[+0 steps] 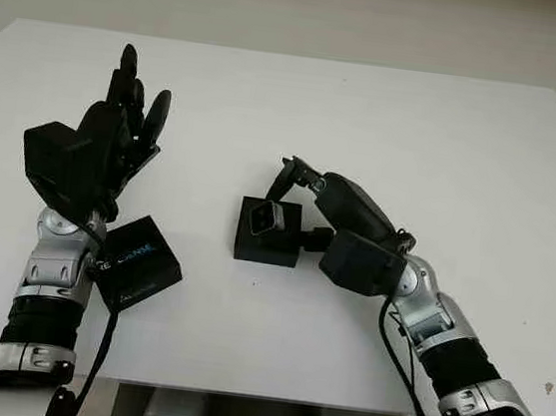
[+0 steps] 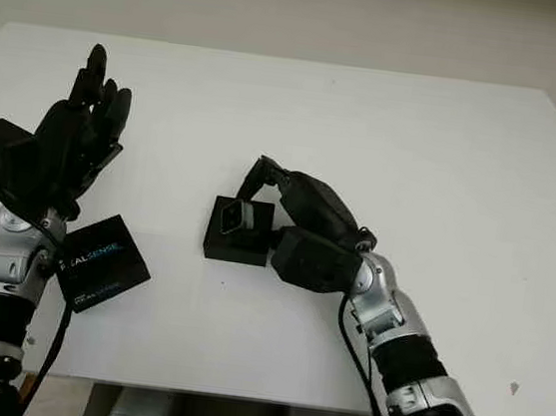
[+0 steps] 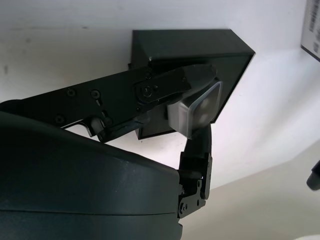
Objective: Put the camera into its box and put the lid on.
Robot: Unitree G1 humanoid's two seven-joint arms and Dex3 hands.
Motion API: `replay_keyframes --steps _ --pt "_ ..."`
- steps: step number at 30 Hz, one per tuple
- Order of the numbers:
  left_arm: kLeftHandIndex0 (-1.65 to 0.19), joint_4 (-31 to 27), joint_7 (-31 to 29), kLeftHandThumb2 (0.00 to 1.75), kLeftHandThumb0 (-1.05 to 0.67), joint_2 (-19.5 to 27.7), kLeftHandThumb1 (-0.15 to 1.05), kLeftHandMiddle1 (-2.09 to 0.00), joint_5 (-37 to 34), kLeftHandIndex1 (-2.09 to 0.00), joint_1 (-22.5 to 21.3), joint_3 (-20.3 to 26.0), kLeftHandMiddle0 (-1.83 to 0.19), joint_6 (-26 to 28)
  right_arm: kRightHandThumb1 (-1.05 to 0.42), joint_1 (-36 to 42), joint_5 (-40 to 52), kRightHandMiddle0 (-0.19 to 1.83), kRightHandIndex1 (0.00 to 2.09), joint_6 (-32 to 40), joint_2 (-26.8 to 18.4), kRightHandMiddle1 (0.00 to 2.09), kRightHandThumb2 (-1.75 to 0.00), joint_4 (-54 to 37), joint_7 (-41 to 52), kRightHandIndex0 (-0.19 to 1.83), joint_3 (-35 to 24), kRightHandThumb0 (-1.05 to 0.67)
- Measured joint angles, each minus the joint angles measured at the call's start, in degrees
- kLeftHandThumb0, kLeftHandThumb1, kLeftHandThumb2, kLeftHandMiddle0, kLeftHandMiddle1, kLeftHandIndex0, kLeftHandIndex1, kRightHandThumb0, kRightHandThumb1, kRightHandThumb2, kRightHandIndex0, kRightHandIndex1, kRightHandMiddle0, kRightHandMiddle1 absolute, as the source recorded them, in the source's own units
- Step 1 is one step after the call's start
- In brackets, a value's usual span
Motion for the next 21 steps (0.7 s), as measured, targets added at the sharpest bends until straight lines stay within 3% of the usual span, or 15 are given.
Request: replay_keyframes --steps 8,21 --pt "0.19 -0.1 -0.3 0.47 -0.72 0.2 1.05 0.0 0.0 0.0 0.0 0.0 0.19 0.1 -0.94 3.2 -4.7 0.15 0.03 1.0 -2.5 0.34 -0.05 -8.0 -2.6 -0.02 0.4 -0.58" --pt "0.19 -0.1 -0.4 0.48 -0.73 0.7 1.05 0.0 0.4 0.0 0.0 0.0 0.19 0.3 -0.92 4.1 -3.7 0.13 0.04 6.2 -3.0 0.17 -0.05 -15.4 -0.4 -0.09 -1.1 -0.62"
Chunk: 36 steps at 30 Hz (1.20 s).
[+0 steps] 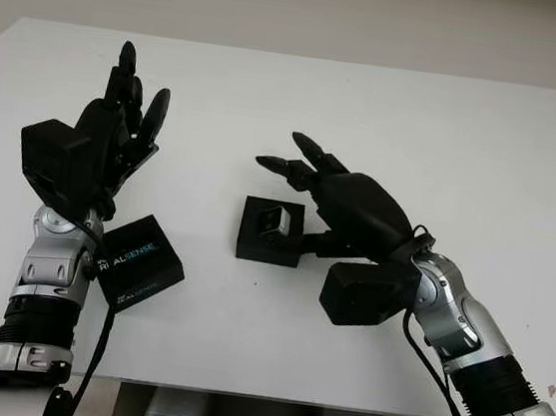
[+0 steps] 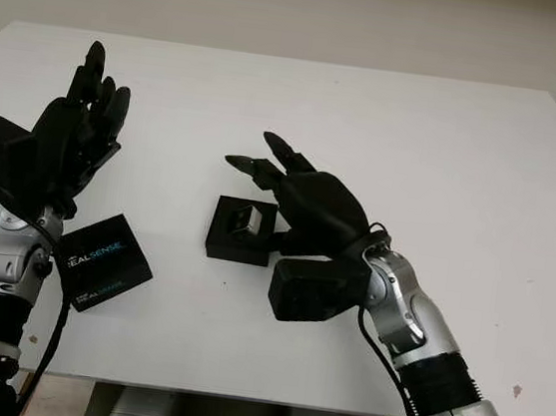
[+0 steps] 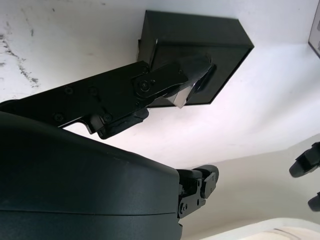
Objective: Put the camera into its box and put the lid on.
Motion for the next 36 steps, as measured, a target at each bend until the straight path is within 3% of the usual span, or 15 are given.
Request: replay_keyframes --steps 6,16,17,20,21,22,24,27,36 --pt "0.19 0.0 -0.2 0.49 -0.73 0.2 1.05 0.0 0.5 0.0 0.0 0.0 0.19 0.0 -0.9 0.9 0.0 0.33 0.13 3.4 0.5 0.21 -0.05 -3.3 -2.3 0.12 -2.0 -0.65" --pt "0.19 0.0 -0.4 0.48 -0.72 0.2 1.05 0.0 0.6 0.0 0.0 0.0 0.19 0.0 -0.91 3.4 -0.2 0.49 0.11 7.4 1.5 0.27 -0.05 -7.1 -1.4 0.16 -1.9 -0.72" --pt "0.19 0.0 -0.4 0.48 -0.72 0.2 1.05 0.0 0.6 0.0 0.0 0.0 0.19 0.0 -0.91 3.4 -0.2 0.47 0.1 7.5 1.5 0.39 -0.05 -7.3 -1.4 0.18 -1.9 -0.73" --pt "0.19 0.0 -0.3 0.47 -0.73 0.0 1.05 0.0 0.6 0.0 0.0 0.0 0.19 0.0 -0.93 3.4 -1.2 0.15 0.07 7.8 1.3 1.09 -0.05 -8.0 -1.3 0.23 -1.9 -0.76" --pt "0.19 0.0 -0.3 0.47 -0.73 -0.1 1.05 0.0 0.6 0.0 0.0 0.0 0.19 0.0 -0.93 3.4 -2.1 0.1 0.07 8.0 1.1 1.15 -0.05 -8.4 -1.2 0.23 -1.8 -0.77" --pt "0.19 0.0 -0.2 0.47 -0.73 -0.2 1.05 0.0 0.6 0.0 0.0 -0.1 0.19 0.1 -0.93 3.4 -3.0 0.08 0.06 8.3 0.8 1.14 -0.05 -9.1 -0.8 0.23 -1.7 -0.78" --pt "0.19 0.0 -0.1 0.48 -0.73 -0.4 1.05 0.0 0.6 0.0 0.0 -0.1 0.19 0.1 -0.93 3.3 -5.1 0.15 0.06 8.7 0.3 0.8 -0.05 -10.3 -0.2 0.22 -1.2 -0.81" --pt "0.19 0.0 -0.2 0.48 -0.73 -0.8 1.05 0.0 0.5 0.0 0.0 -0.3 0.19 0.1 -0.93 3.1 -8.3 0.24 0.05 8.7 -0.2 0.48 -0.05 -10.7 0.1 0.22 0.3 -0.83" --pt "0.19 0.1 0.0 0.5 -0.71 -1.1 1.05 0.0 0.6 0.0 0.0 -0.5 0.19 -0.5 -0.93 2.7 -15.2 0.43 0.07 8.7 -0.1 0.54 -0.06 -9.6 -4.0 0.27 3.1 -0.83"
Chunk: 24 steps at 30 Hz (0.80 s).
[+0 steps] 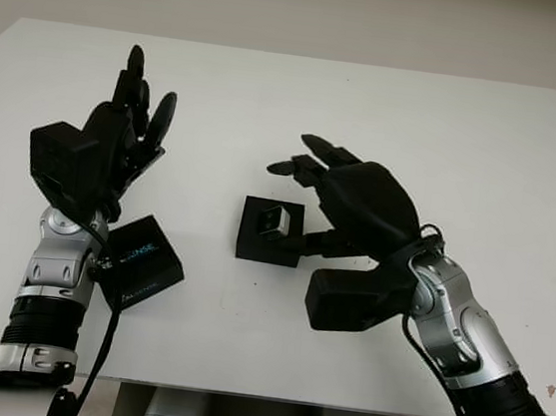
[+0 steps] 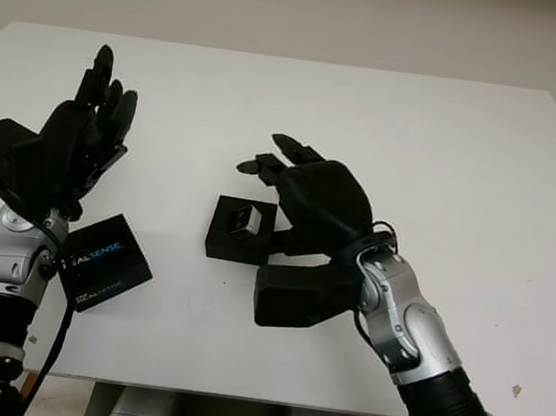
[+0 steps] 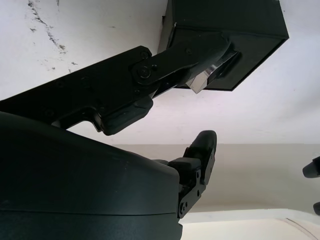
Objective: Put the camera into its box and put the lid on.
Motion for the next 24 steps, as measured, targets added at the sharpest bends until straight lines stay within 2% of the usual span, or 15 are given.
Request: replay_keyframes --steps 9,17,24 --pt "0.19 0.3 0.2 0.51 -0.7 -0.1 1.05 0.0 0.0 0.0 0.0 -0.4 0.19 -0.6 -0.94 -0.3 -0.3 0.43 0.07 0.0 0.7 0.57 -0.06 3.3 -1.1 0.27 0.9 -0.82" --pt "0.19 0.3 0.5 0.51 -0.72 -0.1 1.05 0.0 0.1 0.0 0.1 -0.5 0.19 -0.7 -0.95 -1.0 -0.1 0.39 0.07 0.0 1.9 0.86 -0.05 6.0 -4.2 0.32 1.1 -0.79" --pt "0.19 0.3 0.5 0.51 -0.71 -0.1 1.05 0.0 0.1 0.0 0.2 -0.4 0.19 -0.7 -0.95 -1.2 3.7 0.34 0.06 0.1 3.2 0.98 -0.06 6.8 -3.7 0.3 0.8 -0.77"
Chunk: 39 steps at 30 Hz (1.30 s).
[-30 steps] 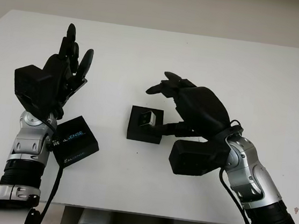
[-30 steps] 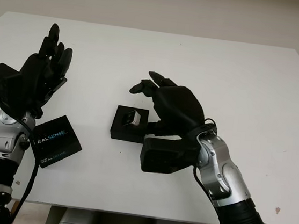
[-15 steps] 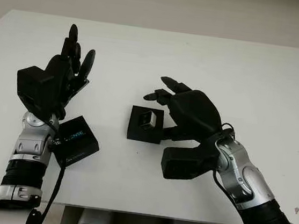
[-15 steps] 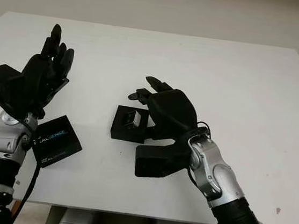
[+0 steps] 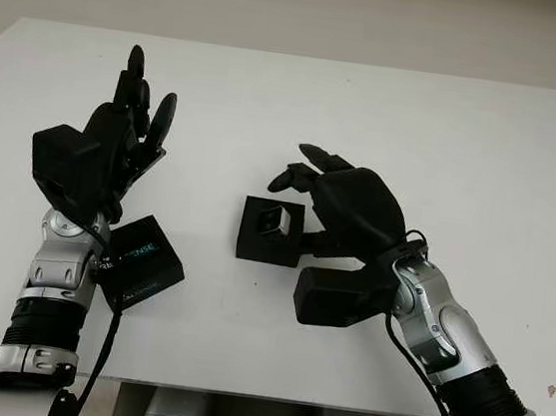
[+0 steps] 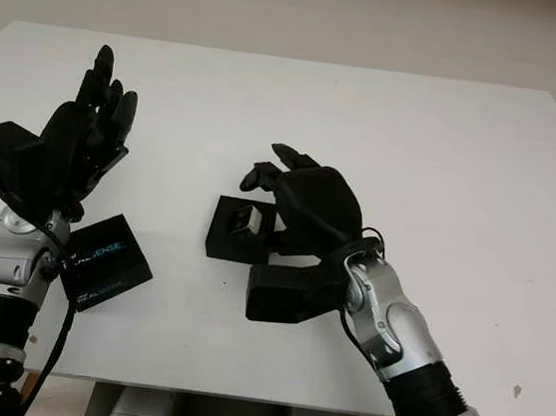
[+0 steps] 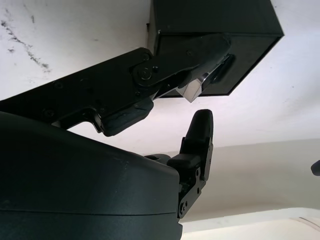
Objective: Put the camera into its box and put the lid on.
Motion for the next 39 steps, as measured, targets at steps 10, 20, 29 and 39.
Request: replay_keyframes --steps 10,20,29,39 --pt "0.19 0.0 0.2 0.52 -0.67 0.0 1.05 0.0 0.4 0.0 0.1 0.0 0.19 0.0 -0.93 -0.1 7.0 0.33 0.06 1.9 1.1 1.0 -0.05 -1.1 4.2 0.3 -2.4 -0.77" --pt "0.19 0.0 0.3 0.5 -0.7 0.0 1.05 0.0 0.4 0.0 0.1 0.0 0.19 0.0 -0.94 -0.1 5.8 0.32 0.05 2.4 0.8 0.87 -0.05 -1.0 4.9 0.27 -1.9 -0.76" --pt "0.19 0.0 0.2 0.5 -0.7 0.0 1.05 0.0 0.4 0.0 0.2 0.0 0.19 0.0 -0.93 -0.1 3.5 0.33 0.05 2.4 0.5 0.83 -0.05 -0.6 4.0 0.27 -1.1 -0.75" --pt "0.19 -0.2 0.3 0.5 -0.69 0.0 1.05 0.0 0.4 0.0 0.2 0.0 0.19 0.1 -0.92 -0.3 2.8 0.36 0.05 2.4 0.5 0.84 -0.05 1.8 3.0 0.28 -0.9 -0.71"
